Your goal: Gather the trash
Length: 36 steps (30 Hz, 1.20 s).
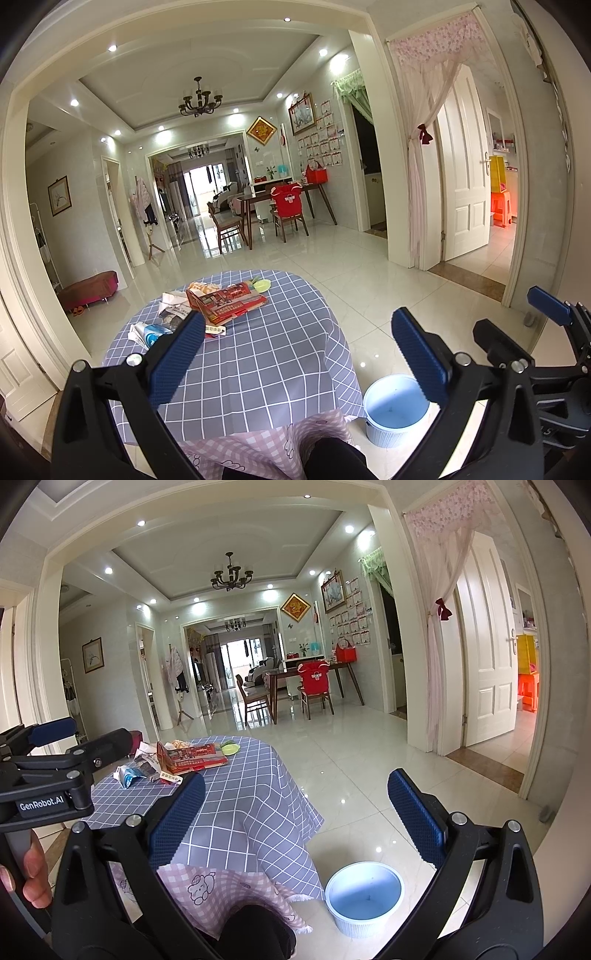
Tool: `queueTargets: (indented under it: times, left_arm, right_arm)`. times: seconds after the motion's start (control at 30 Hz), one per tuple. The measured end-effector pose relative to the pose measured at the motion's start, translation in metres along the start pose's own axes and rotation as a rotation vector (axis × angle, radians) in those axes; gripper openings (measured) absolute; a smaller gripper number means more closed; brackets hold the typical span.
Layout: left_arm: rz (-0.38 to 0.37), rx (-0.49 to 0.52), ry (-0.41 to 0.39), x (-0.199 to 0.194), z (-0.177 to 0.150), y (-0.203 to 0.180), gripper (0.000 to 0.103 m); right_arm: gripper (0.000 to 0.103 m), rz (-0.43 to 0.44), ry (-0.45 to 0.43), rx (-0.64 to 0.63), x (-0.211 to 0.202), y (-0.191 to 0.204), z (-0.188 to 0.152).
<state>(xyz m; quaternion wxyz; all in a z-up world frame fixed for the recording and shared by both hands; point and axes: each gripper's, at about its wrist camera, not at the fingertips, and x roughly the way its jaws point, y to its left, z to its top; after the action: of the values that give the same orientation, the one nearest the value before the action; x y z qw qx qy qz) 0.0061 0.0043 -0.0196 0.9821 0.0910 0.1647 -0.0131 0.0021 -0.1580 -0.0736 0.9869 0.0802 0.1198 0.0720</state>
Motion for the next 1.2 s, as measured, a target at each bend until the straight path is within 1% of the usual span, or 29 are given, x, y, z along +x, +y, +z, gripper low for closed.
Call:
queueTargets:
  times: [0.13,0.2,0.33,0.43,0.57,0.63,0.7,0.87,0.97,1.07,1.13,1.17,1.2]
  left_arm:
    - [0.000,0.001,0.000,0.001,0.000,0.001,0.099]
    - [0.001,0.001,0.000,0.007,-0.008,0.006,0.099]
    - [0.001,0.001,0.002,0.006,-0.007,0.004,0.099]
    - [0.002,0.001,0.005,0.016,-0.024,0.012,0.099]
    - [0.004,0.001,0.010,0.020,-0.029,0.014,0.099]
    - [0.002,0.007,0.012,0.021,-0.030,0.013,0.099]
    - [0.014,0.015,0.020,0.029,-0.030,0.016,0.099]
    - [0.002,-0.048,0.073,0.060,-0.047,0.043,0.099]
    - [0.018,-0.057,0.100,0.077,-0.053,0.060,0.099]
    - [0.037,-0.074,0.145,0.096,-0.062,0.085,0.099]
    - [0.052,-0.098,0.172,0.110,-0.069,0.109,0.099]
    - [0.064,-0.116,0.184,0.117,-0.074,0.127,0.099]
    - [0.071,-0.126,0.189,0.122,-0.075,0.136,0.099]
  right_arm:
    - [0.097,0.005,0.003,0.005,0.001,-0.001,-0.001]
    - [0.097,0.006,0.004,0.006,0.001,-0.002,-0.001]
    - [0.097,0.009,0.005,0.008,0.001,-0.003,0.000]
    - [0.097,0.011,0.010,0.010,0.003,-0.003,0.000]
    - [0.097,0.016,0.018,0.016,0.007,-0.005,0.000]
    - [0.097,0.015,0.011,0.025,0.010,-0.006,0.004]
    - [0.097,0.003,0.028,0.025,0.021,-0.005,0.009]
    - [0.097,-0.004,0.045,-0.010,0.043,0.008,0.015]
    - [0.097,-0.009,0.093,-0.046,0.066,0.020,0.008]
    - [0.097,0.009,0.144,-0.043,0.093,0.029,0.002]
    - [0.097,0.029,0.165,-0.050,0.110,0.038,-0.001]
    - [0.097,0.039,0.181,-0.061,0.121,0.044,-0.002]
    - [0.097,0.049,0.197,-0.071,0.132,0.051,-0.004]
